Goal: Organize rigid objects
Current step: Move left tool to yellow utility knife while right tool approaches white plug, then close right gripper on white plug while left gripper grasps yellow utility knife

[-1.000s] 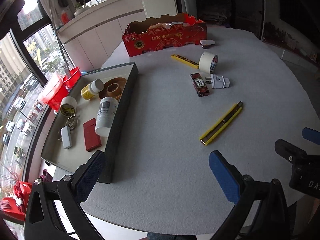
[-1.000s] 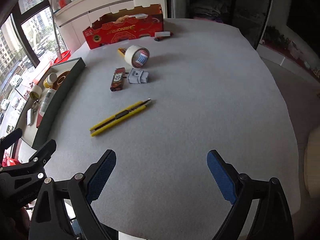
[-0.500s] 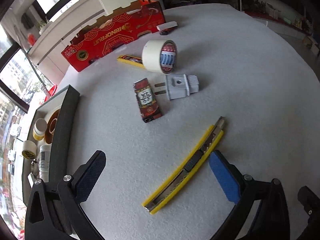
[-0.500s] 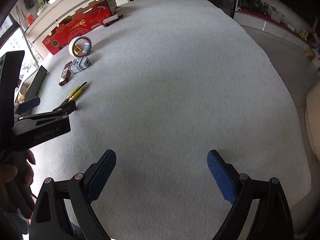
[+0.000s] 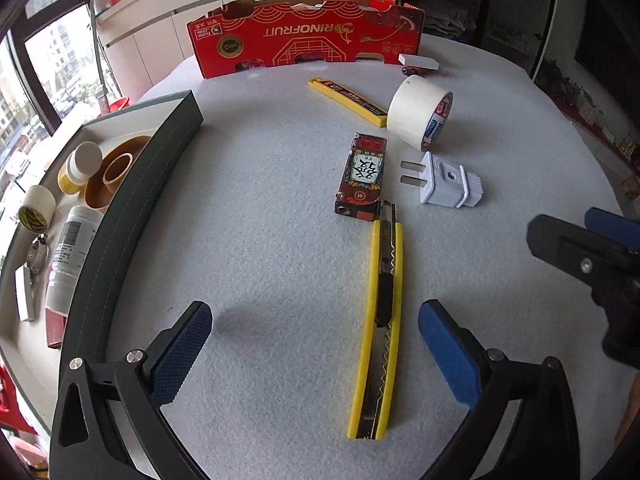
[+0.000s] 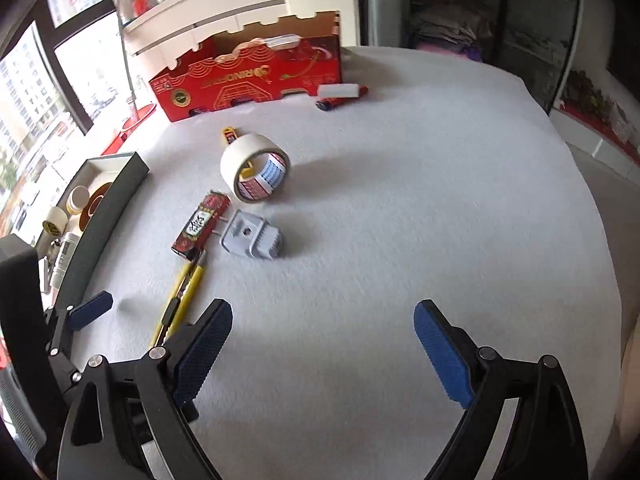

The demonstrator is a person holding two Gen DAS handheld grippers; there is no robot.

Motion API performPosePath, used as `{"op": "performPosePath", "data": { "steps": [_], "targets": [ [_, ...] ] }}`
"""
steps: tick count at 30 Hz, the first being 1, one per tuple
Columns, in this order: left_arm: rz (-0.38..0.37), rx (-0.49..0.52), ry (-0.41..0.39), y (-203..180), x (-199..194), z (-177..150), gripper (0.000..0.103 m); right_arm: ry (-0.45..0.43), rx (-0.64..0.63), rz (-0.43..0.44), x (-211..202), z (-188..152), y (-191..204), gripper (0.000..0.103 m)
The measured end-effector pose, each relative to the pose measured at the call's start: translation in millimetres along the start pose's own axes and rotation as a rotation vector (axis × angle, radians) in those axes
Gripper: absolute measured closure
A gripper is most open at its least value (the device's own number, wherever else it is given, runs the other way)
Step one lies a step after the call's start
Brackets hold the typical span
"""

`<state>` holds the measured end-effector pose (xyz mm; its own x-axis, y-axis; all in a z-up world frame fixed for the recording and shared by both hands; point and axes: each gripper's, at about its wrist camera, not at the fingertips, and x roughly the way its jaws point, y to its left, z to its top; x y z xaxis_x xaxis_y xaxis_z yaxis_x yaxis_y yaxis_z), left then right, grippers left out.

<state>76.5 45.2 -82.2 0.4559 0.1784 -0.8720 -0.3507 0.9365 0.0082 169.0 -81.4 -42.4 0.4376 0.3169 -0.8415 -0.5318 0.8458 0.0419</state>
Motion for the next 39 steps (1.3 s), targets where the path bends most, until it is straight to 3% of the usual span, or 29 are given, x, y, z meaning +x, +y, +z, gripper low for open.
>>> {"op": "performPosePath", "data": {
  "steps": [8,14,15,21,23,27,30,35,36,38,39],
  "targets": [
    [-0.022,0.024,-0.021,-0.2,-0.9,-2.2,0.000,0.060,-0.285,0.051,52.5,26.4,34.4,0.010],
    [-0.031,0.033,-0.039,0.8,-2.3,-4.4,0.000,0.060,-0.366,0.110,55.2,32.1,51.3,0.051],
    [-0.030,0.033,-0.038,1.0,-2.2,-4.4,0.000,0.064,-0.372,0.106,53.0,29.9,53.2,0.062],
    [-0.042,0.054,-0.012,-8.1,-2.0,-2.1,0.000,0.103,-0.317,0.029,31.0,-4.3,37.0,0.062],
    [-0.057,0.098,-0.014,-20.5,-3.2,-2.5,0.000,0.108,-0.231,-0.037,17.5,-20.8,17.0,0.062],
    [-0.072,0.225,-0.056,-52.2,-9.1,-8.3,0.000,0.149,0.024,-0.048,-7.2,-56.2,-38.5,0.062],
    [-0.130,0.173,-0.042,-50.1,-4.3,-4.3,0.000,0.136,0.045,-0.101,-25.2,-83.2,-53.3,0.061],
    [-0.125,0.182,-0.058,-54.1,-1.6,-1.6,0.000,0.116,0.061,-0.107,-32.3,-92.7,-57.4,0.059],
    [-0.126,0.183,-0.058,-54.1,-1.5,-1.4,0.000,0.119,0.069,-0.116,-32.7,-93.0,-59.3,0.056],
    [-0.127,0.181,-0.057,-54.6,-0.2,-0.3,0.000,0.138,0.096,-0.117,-28.8,-95.9,-62.2,0.031],
    [-0.125,0.179,-0.055,-54.8,0.7,0.6,0.000,0.145,0.094,-0.091,-26.6,-98.0,-62.7,0.012]
  ]
}}
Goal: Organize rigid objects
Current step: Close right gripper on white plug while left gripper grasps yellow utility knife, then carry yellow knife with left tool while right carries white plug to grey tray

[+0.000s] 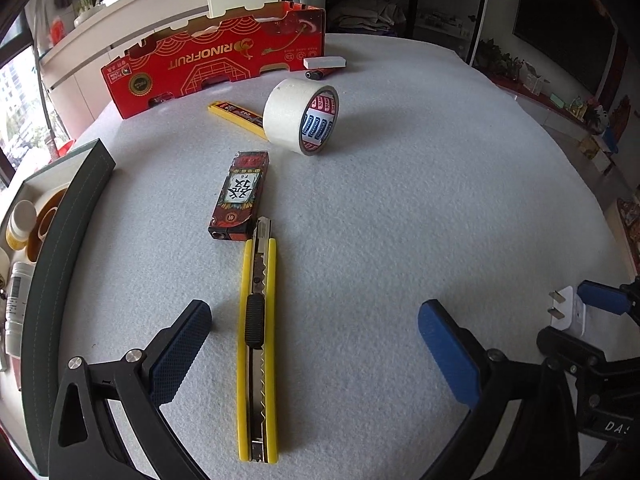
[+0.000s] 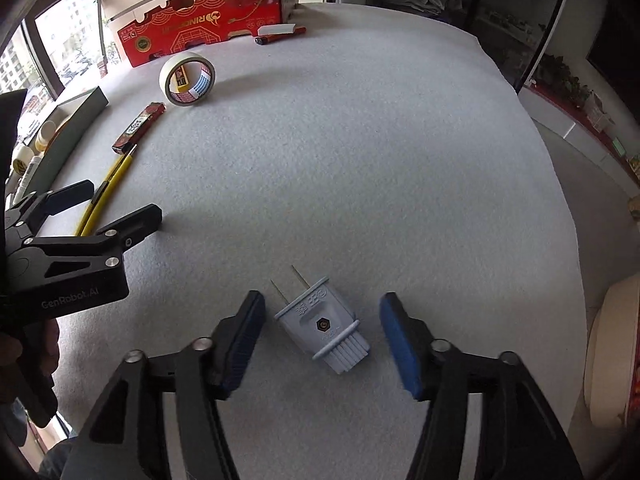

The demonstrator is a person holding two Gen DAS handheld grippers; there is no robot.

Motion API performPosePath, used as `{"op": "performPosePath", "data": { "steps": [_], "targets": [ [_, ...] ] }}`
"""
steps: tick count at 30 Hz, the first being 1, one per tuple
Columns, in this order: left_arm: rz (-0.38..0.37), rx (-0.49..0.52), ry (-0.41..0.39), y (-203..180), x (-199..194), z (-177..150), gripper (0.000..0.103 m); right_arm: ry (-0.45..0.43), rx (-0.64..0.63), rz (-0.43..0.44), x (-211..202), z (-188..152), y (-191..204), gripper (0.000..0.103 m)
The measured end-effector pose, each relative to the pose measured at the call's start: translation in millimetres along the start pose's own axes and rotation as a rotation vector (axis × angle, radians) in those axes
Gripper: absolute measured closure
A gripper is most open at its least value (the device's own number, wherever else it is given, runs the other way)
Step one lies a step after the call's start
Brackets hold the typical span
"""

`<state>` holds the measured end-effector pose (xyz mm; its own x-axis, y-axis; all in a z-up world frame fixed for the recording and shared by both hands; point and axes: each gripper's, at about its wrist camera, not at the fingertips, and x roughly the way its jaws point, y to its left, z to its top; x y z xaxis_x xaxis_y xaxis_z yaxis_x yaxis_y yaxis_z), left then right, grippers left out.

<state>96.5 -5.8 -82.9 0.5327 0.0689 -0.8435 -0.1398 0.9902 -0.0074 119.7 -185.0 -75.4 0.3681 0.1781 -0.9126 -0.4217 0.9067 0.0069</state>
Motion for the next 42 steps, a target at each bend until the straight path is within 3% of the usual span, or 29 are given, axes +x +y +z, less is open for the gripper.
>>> {"op": "performPosePath", "data": {
  "steps": [1,5,6,7,8,9,12,13,19,25,42],
  "targets": [
    [0.001,-0.002,0.001,-0.1,-0.1,0.1,0.000,-0.008,-0.042,-0.014,0.5,-4.5,4.6,0.007],
    [-0.002,-0.006,0.014,-0.7,-1.2,-0.9,0.001,-0.043,-0.018,-0.018,-5.1,-9.2,4.3,0.011],
    [-0.004,-0.006,0.019,-0.7,-2.4,-1.2,0.004,-0.052,-0.013,-0.020,-8.7,-9.2,5.2,0.025],
    [-0.008,-0.001,0.021,-1.6,-4.4,-1.4,0.011,-0.056,-0.018,-0.020,-11.7,-8.5,7.2,0.045],
    [-0.015,0.008,0.018,-2.7,-7.5,-1.6,0.017,-0.052,-0.026,-0.013,-13.3,-7.6,9.2,0.055],
    [-0.020,0.019,0.017,-3.8,-10.8,-2.2,0.031,-0.045,-0.031,-0.012,-14.1,-7.4,11.1,0.069],
    [-0.052,0.041,0.032,-3.2,-19.9,-4.7,0.084,-0.029,-0.006,-0.023,-15.2,-10.8,13.5,0.070],
    [-0.072,0.029,0.046,-0.7,-22.2,-6.6,0.086,-0.026,0.004,-0.027,-16.4,-12.9,13.9,0.070],
    [-0.121,-0.035,0.074,9.2,-41.3,-29.3,0.086,-0.031,0.052,0.023,-31.2,-29.7,21.0,0.070],
    [-0.136,-0.054,0.052,8.8,-67.0,-45.2,0.086,-0.042,0.077,0.072,-46.5,-35.3,32.8,0.070],
    [-0.114,-0.084,-0.039,26.0,-130.7,-68.6,0.086,-0.079,0.007,0.101,-85.3,-35.3,87.8,0.070]
  ]
}}
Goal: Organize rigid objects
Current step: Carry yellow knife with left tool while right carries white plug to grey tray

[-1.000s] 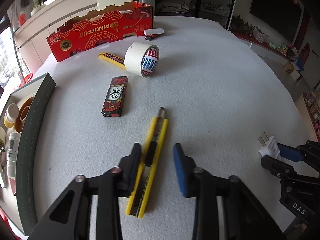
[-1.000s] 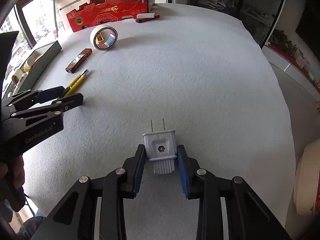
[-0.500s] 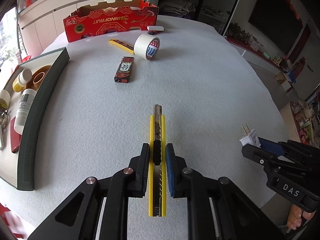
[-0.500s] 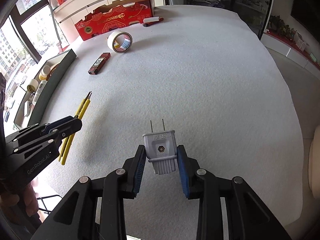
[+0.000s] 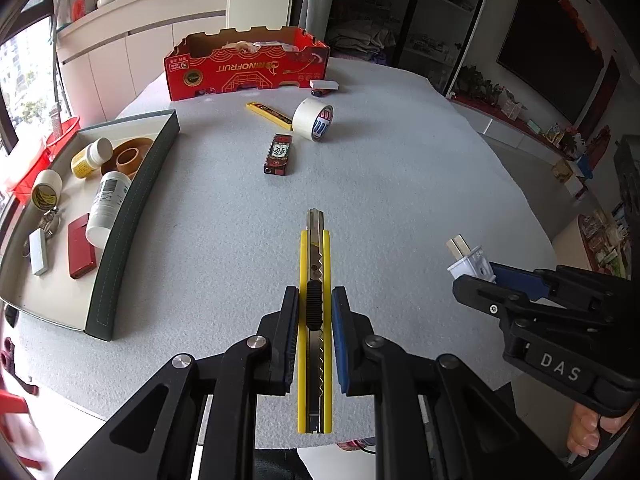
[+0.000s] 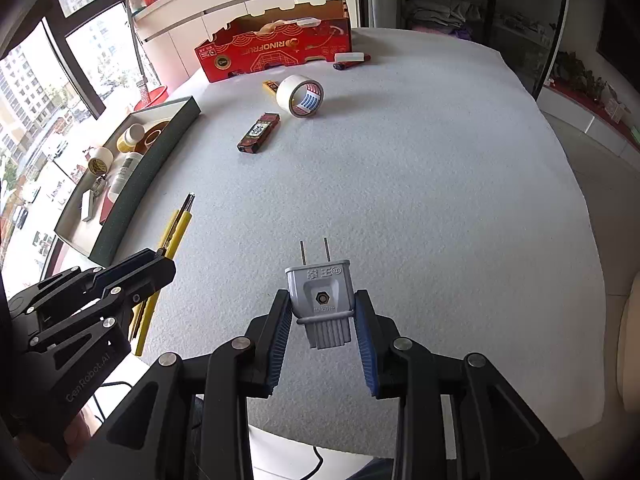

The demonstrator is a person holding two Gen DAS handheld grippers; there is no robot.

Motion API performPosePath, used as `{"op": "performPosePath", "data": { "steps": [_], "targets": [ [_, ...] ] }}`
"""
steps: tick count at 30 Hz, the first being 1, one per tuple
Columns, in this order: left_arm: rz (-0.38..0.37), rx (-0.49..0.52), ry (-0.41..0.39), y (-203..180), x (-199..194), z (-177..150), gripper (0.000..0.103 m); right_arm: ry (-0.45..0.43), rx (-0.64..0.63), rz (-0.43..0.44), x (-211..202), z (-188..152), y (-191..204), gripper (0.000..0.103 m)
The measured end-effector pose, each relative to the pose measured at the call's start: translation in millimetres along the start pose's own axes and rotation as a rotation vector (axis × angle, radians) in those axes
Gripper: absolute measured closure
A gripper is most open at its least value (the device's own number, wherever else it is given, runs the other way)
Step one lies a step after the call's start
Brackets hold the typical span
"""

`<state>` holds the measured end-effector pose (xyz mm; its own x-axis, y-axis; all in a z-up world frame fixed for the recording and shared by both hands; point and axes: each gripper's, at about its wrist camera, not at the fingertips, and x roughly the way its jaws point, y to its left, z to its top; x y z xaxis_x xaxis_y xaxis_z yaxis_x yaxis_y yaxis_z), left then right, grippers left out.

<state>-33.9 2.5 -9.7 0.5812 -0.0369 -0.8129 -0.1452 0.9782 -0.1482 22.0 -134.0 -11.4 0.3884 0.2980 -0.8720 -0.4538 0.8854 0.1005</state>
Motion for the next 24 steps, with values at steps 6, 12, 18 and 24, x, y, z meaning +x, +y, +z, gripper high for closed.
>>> {"op": "performPosePath", "data": {
  "steps": [6,12,18,24],
  "targets": [
    [0.002,-0.036,-0.059,18.9,-24.0,5.6,0.086,-0.019,-0.041,0.018,-13.5,12.4,25.6,0.070],
    [0.041,-0.104,-0.119,57.1,-47.8,11.1,0.086,-0.030,-0.113,0.048,-19.1,32.6,63.1,0.070],
    [0.124,-0.199,-0.183,113.5,-71.1,16.2,0.086,-0.057,-0.215,0.088,-23.7,61.9,115.9,0.070],
    [0.234,-0.312,-0.220,178.8,-86.0,22.9,0.086,-0.083,-0.304,0.144,-20.4,97.8,173.4,0.070]
  ]
}}
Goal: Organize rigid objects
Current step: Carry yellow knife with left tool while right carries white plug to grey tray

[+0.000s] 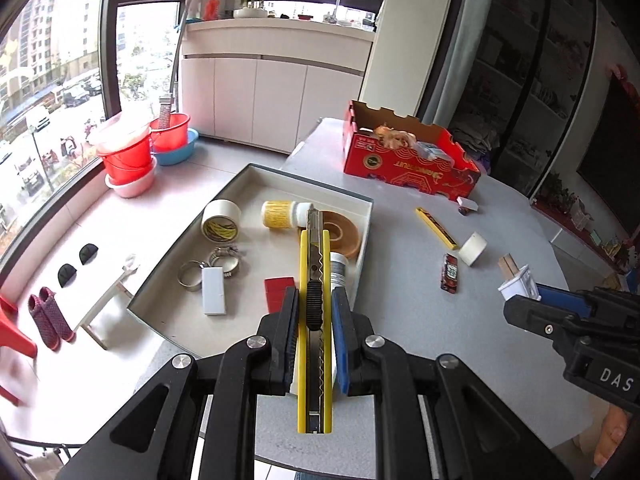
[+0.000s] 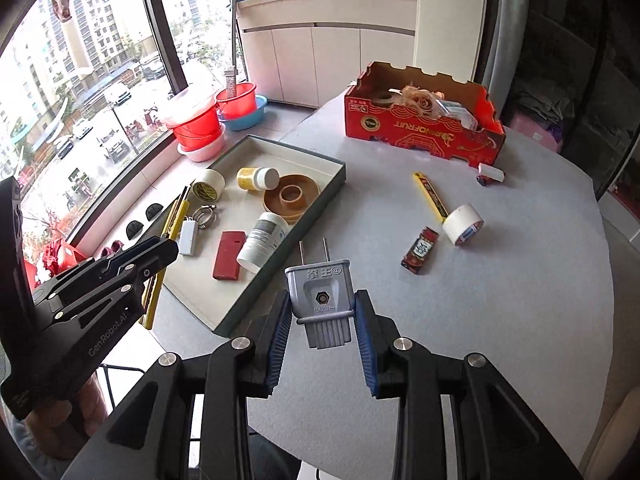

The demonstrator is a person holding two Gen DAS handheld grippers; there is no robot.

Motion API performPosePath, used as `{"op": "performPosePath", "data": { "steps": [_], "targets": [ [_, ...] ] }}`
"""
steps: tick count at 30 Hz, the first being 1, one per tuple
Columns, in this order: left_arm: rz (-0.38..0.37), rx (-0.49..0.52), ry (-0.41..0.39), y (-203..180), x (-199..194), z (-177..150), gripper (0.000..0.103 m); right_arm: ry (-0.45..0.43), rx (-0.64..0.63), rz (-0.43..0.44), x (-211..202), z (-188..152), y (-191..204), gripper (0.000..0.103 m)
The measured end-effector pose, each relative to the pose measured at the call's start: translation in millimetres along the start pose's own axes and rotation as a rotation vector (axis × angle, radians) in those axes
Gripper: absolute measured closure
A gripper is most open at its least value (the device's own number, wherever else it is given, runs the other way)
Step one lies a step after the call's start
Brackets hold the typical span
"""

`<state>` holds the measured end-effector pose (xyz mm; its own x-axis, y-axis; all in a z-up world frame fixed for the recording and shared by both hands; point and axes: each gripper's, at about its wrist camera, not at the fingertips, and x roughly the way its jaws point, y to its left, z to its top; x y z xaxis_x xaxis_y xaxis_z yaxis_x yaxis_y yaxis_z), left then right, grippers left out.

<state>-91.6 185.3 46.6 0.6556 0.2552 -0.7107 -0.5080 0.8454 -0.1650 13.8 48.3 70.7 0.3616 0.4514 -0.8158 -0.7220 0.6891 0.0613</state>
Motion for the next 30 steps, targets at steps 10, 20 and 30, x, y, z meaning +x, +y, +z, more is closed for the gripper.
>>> {"op": "performPosePath", "data": {
  "steps": [10,20,30],
  "targets": [
    [0.157,-0.108,0.023,64.5,36.3,14.9,0.086,0.029,-0.070,0.074,49.9,54.3,50.9,0.070],
    [0.184,-0.116,0.065,74.1,73.5,24.8,0.086,0.099,-0.065,0.101,103.6,72.1,64.7,0.070],
    [0.184,-0.107,0.100,73.4,95.5,24.5,0.086,0.137,-0.051,0.102,129.4,77.0,61.8,0.070]
  ]
}}
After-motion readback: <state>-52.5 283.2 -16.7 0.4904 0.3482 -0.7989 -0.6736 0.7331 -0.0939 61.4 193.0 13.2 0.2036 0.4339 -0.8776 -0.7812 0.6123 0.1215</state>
